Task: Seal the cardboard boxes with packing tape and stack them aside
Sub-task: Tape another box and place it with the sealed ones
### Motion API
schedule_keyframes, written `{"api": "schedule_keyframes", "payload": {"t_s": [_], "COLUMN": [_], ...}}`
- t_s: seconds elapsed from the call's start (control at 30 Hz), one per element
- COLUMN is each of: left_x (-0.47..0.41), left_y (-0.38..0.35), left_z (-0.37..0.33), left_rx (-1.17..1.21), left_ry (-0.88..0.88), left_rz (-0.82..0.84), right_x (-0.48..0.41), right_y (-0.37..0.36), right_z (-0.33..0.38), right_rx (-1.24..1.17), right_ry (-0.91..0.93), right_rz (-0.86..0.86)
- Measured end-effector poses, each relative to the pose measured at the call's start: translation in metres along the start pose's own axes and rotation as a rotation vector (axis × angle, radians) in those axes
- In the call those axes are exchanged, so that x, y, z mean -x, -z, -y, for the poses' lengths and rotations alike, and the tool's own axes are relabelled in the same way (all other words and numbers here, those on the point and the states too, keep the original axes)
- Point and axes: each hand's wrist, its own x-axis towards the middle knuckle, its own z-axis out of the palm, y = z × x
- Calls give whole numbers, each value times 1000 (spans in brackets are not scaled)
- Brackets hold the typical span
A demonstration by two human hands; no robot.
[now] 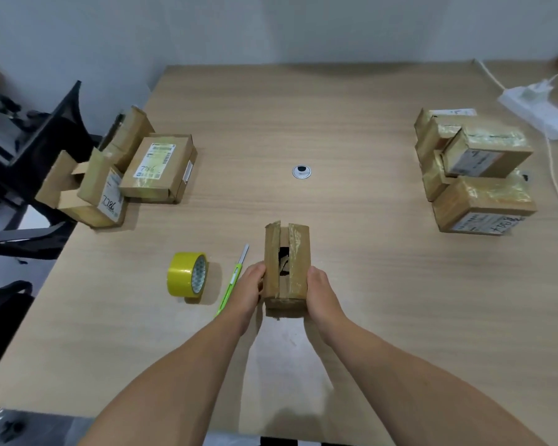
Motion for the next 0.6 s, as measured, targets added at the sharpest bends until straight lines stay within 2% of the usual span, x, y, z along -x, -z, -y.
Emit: {"api": "schedule_keyframes", "payload": {"t_s": [0.1,0.17,0.3,0.47,0.6], "left_x": [-13,-19,-38,-50,-47], "left_y": [6,9,10,-3,-15], "left_z": [-8,-21,-55,-77,-75], "left_rx": [-82,-27,34,-41,-35], "left_ry": [-27,-58,-126,-124,-74], "left_rz": [-86,-142,-120,-46,-20], "right_x": [1,0,2,15,15], "right_y": [1,4,9,6,1], "right_z": [2,0,-12,-18,-18], "right_rx": [13,45,6,-211,-248], "right_ry": [2,14,-4,-137,-116], "right_rz": [-38,-84,-301,-281,-251]}}
